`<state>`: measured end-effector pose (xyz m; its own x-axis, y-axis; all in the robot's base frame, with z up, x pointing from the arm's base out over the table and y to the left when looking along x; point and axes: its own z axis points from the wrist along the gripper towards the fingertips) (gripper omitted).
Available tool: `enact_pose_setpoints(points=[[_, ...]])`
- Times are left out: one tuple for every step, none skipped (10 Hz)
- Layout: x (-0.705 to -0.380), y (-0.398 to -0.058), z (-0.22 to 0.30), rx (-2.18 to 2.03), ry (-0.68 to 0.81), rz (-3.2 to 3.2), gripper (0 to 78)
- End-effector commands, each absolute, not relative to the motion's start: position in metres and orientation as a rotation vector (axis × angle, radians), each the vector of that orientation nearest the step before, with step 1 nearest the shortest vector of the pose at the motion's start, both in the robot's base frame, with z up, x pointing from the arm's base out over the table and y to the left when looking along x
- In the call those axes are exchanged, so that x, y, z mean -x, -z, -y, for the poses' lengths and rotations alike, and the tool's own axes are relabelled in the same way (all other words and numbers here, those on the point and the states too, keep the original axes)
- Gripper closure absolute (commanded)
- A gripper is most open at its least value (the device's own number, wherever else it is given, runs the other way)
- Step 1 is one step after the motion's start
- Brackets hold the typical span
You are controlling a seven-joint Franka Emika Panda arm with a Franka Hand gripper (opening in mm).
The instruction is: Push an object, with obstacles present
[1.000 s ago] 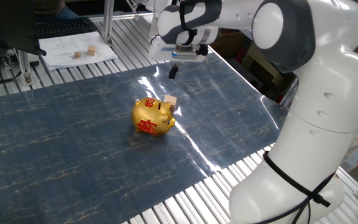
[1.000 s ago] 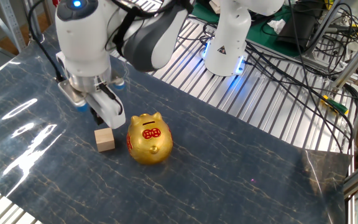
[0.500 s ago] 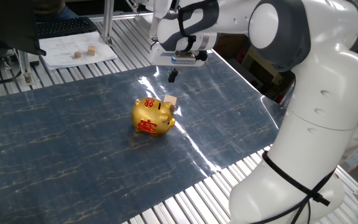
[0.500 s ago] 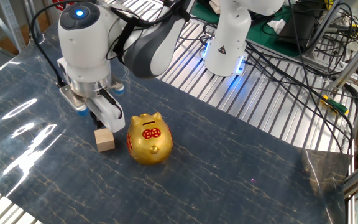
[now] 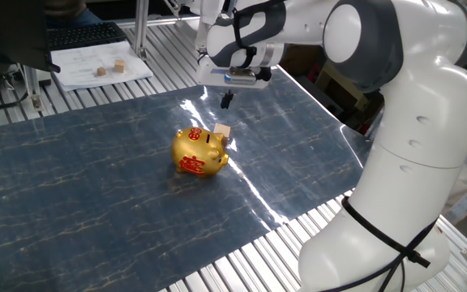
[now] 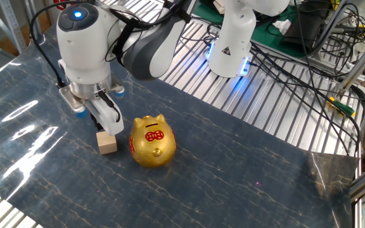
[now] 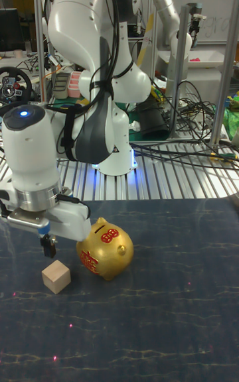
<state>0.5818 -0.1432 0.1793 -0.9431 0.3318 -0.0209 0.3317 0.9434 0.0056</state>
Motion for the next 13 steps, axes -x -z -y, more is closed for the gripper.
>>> enact_pose_setpoints(points=[[-0.582, -0.181, 0.144, -0.603, -0.001, -3.057, 77.6], [-0.582, -0.181, 0.144, -0.680, -0.002, -3.051, 77.6], [-0.582, -0.181, 0.144, -0.800, 0.006, -3.043, 77.6], [-0.582, -0.181, 0.144, -0.829, 0.017, -3.044, 77.6], [-0.582, -0.181, 0.144, -0.836, 0.025, -3.044, 77.6], [-0.579, -0.179, 0.146, -0.795, 0.041, -3.055, 77.6], [-0.578, -0.179, 0.146, -0.788, 0.042, -3.058, 77.6], [-0.569, -0.172, 0.155, -0.736, 0.041, -3.071, 77.6], [-0.564, -0.164, 0.162, -0.712, 0.040, -3.073, 77.6], [-0.559, -0.157, 0.167, -0.703, 0.039, -3.069, 77.6], [-0.557, -0.153, 0.171, -0.711, 0.036, -3.068, 77.6], [-0.555, -0.150, 0.172, -0.716, 0.038, -3.067, 77.6], [-0.552, -0.147, 0.172, -0.716, 0.034, -3.067, 77.6]])
